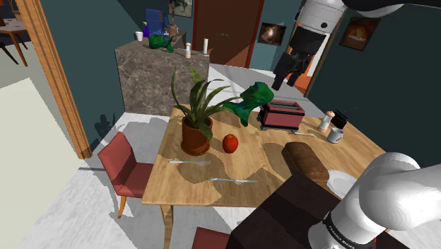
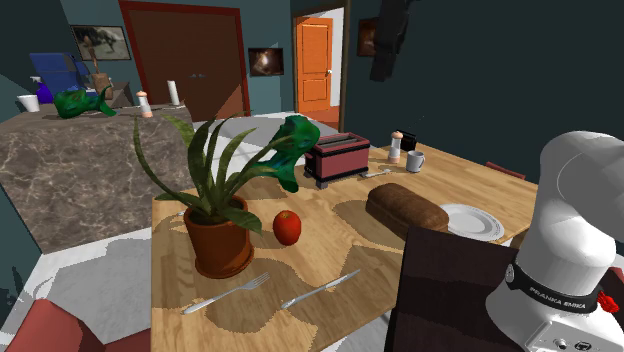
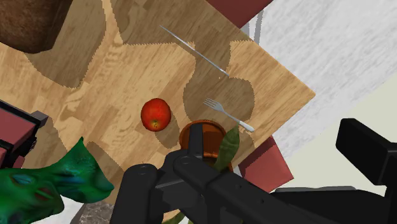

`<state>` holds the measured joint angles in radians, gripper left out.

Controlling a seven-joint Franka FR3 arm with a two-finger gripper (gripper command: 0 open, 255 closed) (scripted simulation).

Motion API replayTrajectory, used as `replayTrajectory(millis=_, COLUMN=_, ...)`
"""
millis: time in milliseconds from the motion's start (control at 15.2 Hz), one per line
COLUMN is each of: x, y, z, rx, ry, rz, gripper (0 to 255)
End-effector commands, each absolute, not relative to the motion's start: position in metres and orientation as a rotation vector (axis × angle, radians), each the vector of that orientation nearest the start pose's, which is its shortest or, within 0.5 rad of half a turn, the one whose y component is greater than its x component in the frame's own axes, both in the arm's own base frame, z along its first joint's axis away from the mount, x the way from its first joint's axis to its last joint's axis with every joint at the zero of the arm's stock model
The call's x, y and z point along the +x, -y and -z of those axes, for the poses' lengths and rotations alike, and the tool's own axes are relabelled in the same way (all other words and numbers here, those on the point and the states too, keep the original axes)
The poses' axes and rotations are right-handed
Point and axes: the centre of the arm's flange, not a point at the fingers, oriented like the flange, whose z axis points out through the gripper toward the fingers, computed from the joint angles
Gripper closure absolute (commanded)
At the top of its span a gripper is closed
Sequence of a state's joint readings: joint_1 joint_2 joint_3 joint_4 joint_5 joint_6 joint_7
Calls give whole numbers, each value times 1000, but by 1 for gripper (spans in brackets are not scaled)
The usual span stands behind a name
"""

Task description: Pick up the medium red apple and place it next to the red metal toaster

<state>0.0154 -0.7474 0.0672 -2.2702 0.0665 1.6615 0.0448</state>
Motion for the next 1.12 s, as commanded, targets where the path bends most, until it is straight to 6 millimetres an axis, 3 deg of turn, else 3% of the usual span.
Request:
replayTrajectory(millis=0, x=326, y=-41, z=-627, rx=-3106, ry=34, rz=212, gripper=0)
replayTrajectory(millis=1056, x=462, y=36, z=-477, rx=-3111, ry=160, rz=100, gripper=0)
